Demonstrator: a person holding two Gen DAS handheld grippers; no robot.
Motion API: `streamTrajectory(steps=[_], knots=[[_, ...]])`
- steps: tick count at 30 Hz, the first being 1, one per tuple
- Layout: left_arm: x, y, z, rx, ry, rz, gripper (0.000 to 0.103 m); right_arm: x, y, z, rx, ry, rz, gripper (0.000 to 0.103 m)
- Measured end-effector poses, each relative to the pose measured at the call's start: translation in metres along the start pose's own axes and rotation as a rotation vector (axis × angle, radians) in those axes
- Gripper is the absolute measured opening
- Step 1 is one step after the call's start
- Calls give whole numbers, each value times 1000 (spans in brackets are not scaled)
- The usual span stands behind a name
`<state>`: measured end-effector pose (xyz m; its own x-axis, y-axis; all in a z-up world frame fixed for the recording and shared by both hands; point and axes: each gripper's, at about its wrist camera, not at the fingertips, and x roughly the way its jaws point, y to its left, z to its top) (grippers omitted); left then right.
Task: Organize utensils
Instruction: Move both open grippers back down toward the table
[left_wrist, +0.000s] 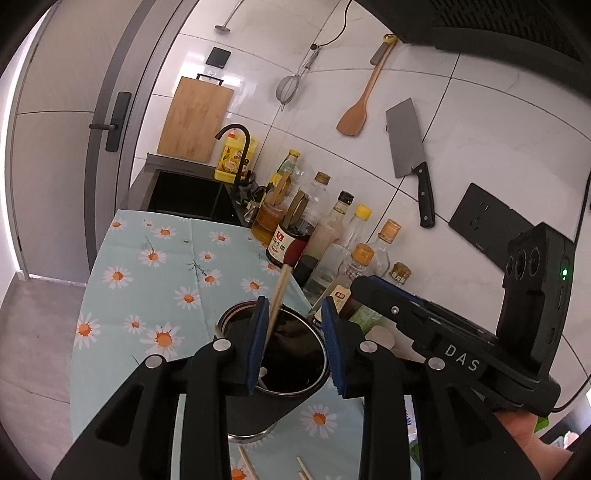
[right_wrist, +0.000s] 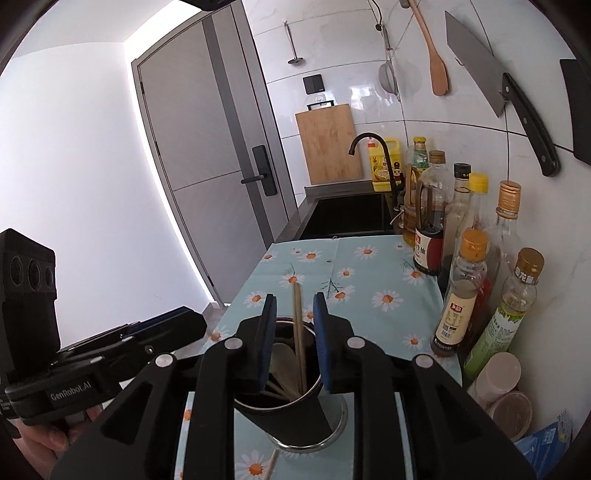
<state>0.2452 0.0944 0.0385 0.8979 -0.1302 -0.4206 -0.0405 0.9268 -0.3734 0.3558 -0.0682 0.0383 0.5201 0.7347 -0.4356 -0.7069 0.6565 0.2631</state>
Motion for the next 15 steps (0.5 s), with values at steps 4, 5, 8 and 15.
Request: streamTrajectory(steps=[4, 5, 8, 15], knots=[[-7, -2, 0, -1, -7, -1, 28, -6, 2, -3, 8, 7, -1, 22], [-9, -2, 0, -1, -9, -1, 28, -7, 2, -4, 10, 8, -1, 22], [-14, -3, 0, -8, -11, -7, 28, -13, 2, -7, 28, 13, 12, 23], [-31, -12, -6, 1, 15, -48, 28, -34, -6, -18, 141, 62, 73, 31]])
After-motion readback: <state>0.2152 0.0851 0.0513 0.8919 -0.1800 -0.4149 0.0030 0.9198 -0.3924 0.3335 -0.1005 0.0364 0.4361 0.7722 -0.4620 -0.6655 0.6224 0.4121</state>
